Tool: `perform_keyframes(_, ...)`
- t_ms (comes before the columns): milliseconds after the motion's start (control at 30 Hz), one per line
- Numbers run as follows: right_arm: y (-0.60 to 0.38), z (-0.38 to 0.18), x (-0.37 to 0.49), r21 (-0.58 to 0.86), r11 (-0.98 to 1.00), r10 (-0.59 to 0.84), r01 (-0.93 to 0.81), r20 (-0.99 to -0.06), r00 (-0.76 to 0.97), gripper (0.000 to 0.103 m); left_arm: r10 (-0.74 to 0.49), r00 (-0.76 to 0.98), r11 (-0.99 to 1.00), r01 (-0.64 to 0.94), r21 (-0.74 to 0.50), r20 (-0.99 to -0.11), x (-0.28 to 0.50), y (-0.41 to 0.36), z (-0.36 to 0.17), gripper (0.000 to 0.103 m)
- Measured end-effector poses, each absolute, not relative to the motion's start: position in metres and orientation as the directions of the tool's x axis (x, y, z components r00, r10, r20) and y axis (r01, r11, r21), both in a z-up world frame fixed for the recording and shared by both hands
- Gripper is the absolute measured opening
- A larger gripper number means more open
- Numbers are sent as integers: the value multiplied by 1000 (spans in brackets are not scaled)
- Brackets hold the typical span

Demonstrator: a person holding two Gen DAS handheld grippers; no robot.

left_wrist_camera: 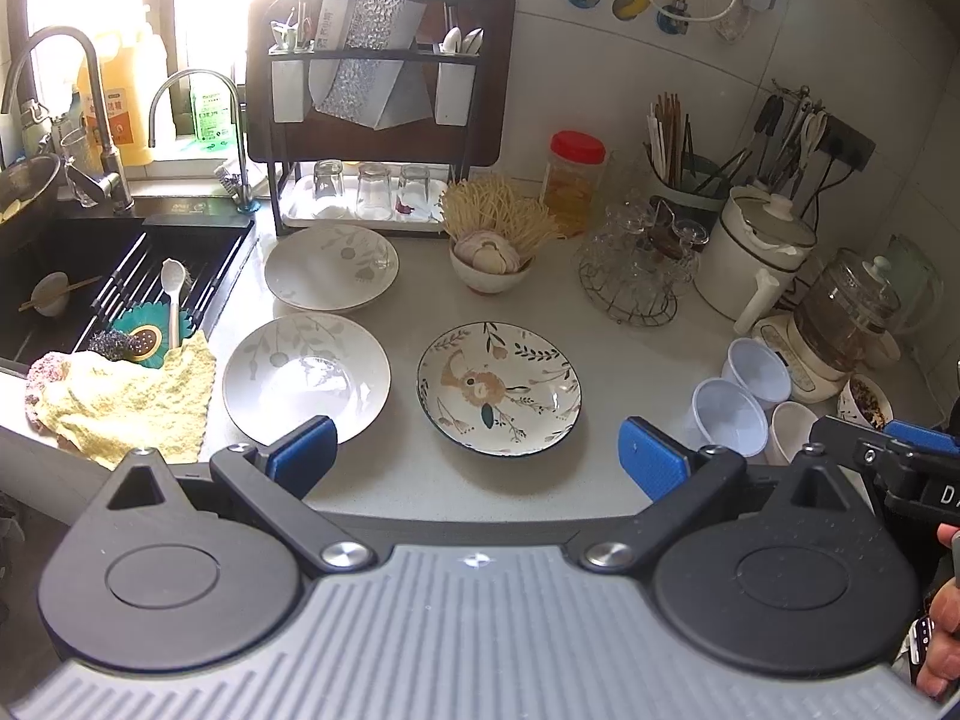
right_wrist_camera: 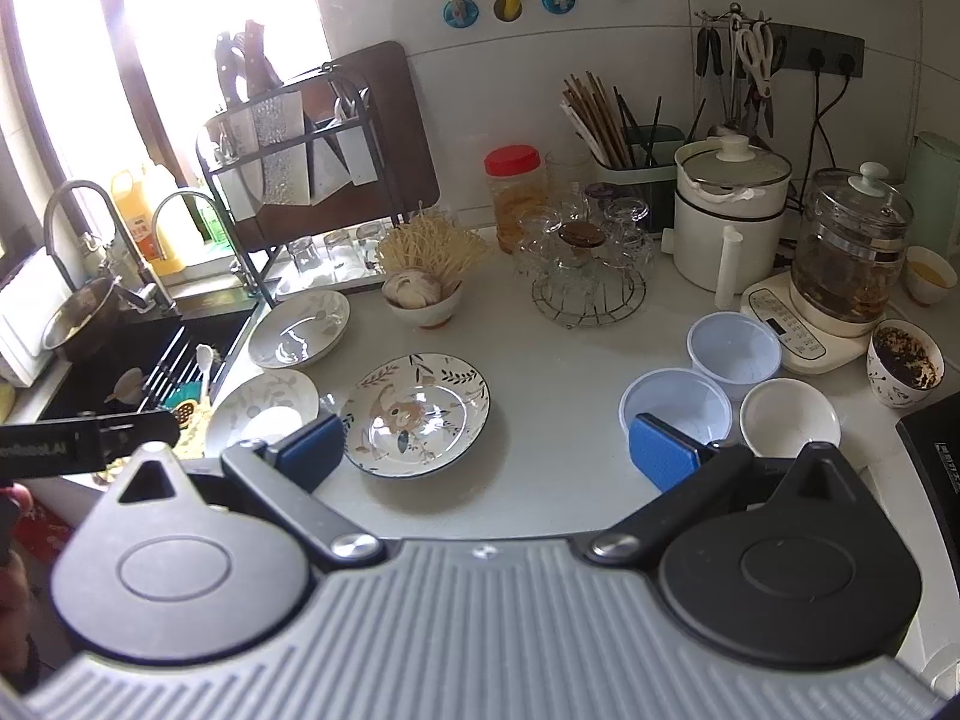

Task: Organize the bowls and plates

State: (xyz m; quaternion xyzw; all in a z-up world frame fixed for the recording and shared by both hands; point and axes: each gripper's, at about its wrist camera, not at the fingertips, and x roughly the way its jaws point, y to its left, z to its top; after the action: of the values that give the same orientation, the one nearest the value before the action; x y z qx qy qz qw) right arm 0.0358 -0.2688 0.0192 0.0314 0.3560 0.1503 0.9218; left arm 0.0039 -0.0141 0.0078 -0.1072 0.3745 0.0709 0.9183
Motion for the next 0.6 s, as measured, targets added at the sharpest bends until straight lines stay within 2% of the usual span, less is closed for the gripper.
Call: perform_keyframes(600, -262, 22, 37, 180, 940, 336, -289, -635, 696, 103, 52, 712, 968, -208, -139, -700, 7, -12, 12, 102)
